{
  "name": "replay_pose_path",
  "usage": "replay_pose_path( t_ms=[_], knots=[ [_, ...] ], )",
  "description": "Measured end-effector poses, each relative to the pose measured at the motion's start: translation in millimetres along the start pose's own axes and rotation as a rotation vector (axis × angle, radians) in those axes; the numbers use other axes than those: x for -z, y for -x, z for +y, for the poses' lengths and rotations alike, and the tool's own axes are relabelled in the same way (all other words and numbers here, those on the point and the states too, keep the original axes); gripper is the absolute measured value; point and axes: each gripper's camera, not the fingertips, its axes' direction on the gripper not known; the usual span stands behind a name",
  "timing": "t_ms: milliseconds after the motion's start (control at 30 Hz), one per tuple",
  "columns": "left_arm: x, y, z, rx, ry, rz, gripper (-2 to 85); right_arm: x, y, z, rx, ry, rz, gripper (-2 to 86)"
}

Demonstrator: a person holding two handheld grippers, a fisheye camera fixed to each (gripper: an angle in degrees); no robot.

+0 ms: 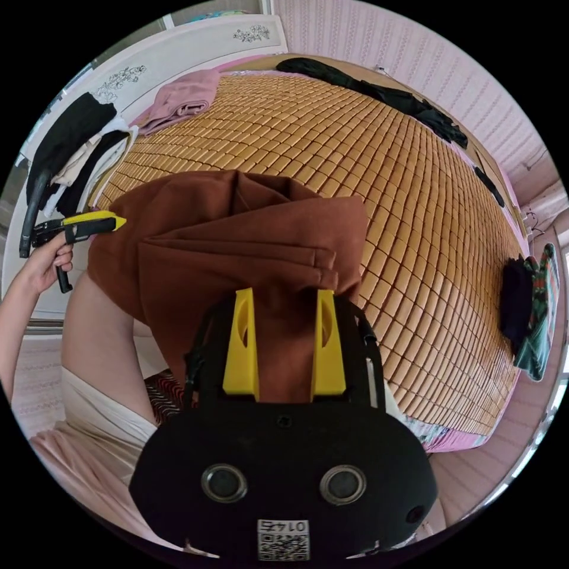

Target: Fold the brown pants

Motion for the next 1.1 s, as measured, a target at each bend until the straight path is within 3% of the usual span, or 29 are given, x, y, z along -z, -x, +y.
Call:
replay_pose_path(
  t_ms=[67, 133, 300, 433, 533, 667, 800, 867, 933, 1000, 1100],
  knots=[
    [4, -7, 1, -0.044, -0.004, -0.069, 10.4, 3, -8, 3, 0.052, 0.033, -0.022, 1.3],
    [13, -6, 1, -0.053, 0.003, -0.110, 4.7, 11, -21, 10, 0.048, 0.013, -0.101, 0.3],
    [59, 12, 4, -0.067, -0.070, 0.034, -0.1, 76, -82, 43, -0.042, -0.159, -0.279, -0.5],
    [151, 19, -11, -0.066, -0.286, 0.223, -0.6, 174, -163, 87, -0.186, -0.421, -0.155, -0.5],
    [233, 8, -13, -0.193, -0.470, 0.270, -0.7, 240, -223, 134, -0.347, -0.579, 0.035, -0.5],
    [306, 45, 30, -0.205, -0.708, 0.296, -0.5, 288, -287, 224, -0.588, -0.703, 0.238, -0.3],
    [282, 120, 95, -0.117, -0.624, 0.260, 0.6, 257, -322, 280, -0.755, -0.561, 0.274, -0.1],
    [238, 145, 120, -0.025, -0.503, 0.229, 0.6, 213, -331, 303, -0.777, -0.468, 0.160, 0.0],
    [186, 177, 154, 0.155, -0.368, 0.174, 0.6, 176, -326, 314, -0.792, -0.353, 0.107, -0.1],
    [168, 198, 176, 0.274, -0.308, 0.242, 1.6, 144, -317, 325, -0.810, -0.233, 0.090, -0.3],
    [173, 211, 199, 0.328, -0.343, 0.281, 4.0, 116, -310, 343, -0.873, -0.103, 0.133, -0.1]
  ],
)
